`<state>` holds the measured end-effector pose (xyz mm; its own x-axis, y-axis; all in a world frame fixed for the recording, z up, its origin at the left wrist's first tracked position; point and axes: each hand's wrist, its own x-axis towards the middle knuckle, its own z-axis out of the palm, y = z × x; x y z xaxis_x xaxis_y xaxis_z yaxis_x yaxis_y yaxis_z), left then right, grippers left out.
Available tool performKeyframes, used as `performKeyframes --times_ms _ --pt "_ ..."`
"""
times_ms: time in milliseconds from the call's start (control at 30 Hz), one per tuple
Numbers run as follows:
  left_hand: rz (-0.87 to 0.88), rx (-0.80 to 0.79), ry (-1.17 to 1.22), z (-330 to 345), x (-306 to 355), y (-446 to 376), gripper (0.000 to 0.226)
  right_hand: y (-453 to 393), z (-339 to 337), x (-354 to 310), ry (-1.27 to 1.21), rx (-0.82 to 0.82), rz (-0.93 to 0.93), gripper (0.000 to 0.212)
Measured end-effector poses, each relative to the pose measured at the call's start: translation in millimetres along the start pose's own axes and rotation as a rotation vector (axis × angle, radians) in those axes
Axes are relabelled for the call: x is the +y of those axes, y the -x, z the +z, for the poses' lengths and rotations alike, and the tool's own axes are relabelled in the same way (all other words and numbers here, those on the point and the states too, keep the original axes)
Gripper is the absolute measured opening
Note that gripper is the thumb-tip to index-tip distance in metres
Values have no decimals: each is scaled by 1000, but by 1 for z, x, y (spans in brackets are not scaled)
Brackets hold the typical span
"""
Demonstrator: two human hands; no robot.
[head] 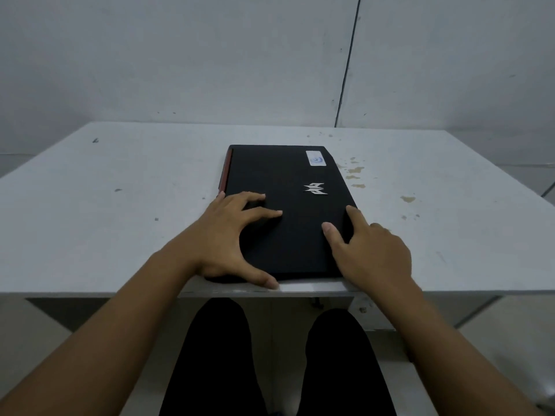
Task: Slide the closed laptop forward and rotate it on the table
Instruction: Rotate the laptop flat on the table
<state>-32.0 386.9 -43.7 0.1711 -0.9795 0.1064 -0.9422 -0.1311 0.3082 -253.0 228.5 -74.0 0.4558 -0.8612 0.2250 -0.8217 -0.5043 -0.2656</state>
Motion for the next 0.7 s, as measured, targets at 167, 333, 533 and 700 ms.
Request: performKeyframes --times_ms 167,333,533,700 --pt "-180 174 -65 16 32 20 119 -35 -7 12 -108 -87 -158 76" --pt "-464 303 -137 52 87 17 112 -41 -4 10 -55 -86 -182 79" --pt "-382 491 -135 52 67 12 68 -25 -8 1 133 -88 -186 83" --pt "-251 493 -120 40 33 10 52 -3 -7 -23 166 -67 -82 80"
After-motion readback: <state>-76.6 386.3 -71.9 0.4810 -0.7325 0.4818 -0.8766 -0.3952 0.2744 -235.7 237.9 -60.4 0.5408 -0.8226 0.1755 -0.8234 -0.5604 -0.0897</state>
